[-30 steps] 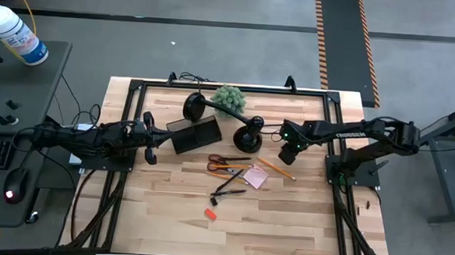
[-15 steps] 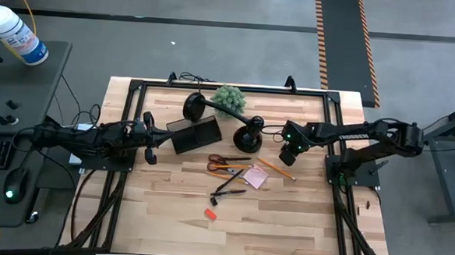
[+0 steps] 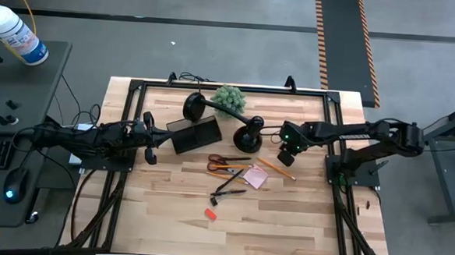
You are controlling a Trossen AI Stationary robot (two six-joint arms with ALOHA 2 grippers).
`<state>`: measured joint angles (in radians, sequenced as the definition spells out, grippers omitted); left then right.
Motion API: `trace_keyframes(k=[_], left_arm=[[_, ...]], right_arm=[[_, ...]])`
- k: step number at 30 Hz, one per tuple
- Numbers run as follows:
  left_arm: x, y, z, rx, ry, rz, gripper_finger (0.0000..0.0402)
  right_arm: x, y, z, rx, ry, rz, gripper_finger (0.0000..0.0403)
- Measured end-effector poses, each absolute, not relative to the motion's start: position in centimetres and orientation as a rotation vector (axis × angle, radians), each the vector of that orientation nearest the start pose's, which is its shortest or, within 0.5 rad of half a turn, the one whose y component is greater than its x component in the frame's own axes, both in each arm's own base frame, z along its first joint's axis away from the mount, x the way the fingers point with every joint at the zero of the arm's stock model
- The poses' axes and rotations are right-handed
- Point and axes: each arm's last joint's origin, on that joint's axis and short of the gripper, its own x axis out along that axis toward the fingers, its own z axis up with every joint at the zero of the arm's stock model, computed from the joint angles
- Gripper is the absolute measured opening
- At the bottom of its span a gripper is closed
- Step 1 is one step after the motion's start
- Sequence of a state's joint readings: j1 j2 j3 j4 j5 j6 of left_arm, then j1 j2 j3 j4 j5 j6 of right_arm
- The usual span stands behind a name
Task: Pick and place office supplies into organizer
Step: Put the top black binder clip into the black desk organizer
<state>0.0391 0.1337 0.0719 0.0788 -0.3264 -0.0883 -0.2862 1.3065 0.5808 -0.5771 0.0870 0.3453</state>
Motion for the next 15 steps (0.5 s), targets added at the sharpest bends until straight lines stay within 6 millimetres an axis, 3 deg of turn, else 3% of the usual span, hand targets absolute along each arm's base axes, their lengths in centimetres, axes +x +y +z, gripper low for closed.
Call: trace_keyframes(k=[8, 15], left_arm=[[10.1, 1.3, 18.5, -0.09, -0.033, 0.364, 0.0001], [10.1, 1.3, 18.5, -0.092, -0.033, 0.364, 0.0001]], right_arm=[[19.2, -4.8, 15.7, 0.419, 1.279, -0.53, 0.0], [21.3, -3.1, 18.1, 0.396, 1.201, -0.432, 0.0]])
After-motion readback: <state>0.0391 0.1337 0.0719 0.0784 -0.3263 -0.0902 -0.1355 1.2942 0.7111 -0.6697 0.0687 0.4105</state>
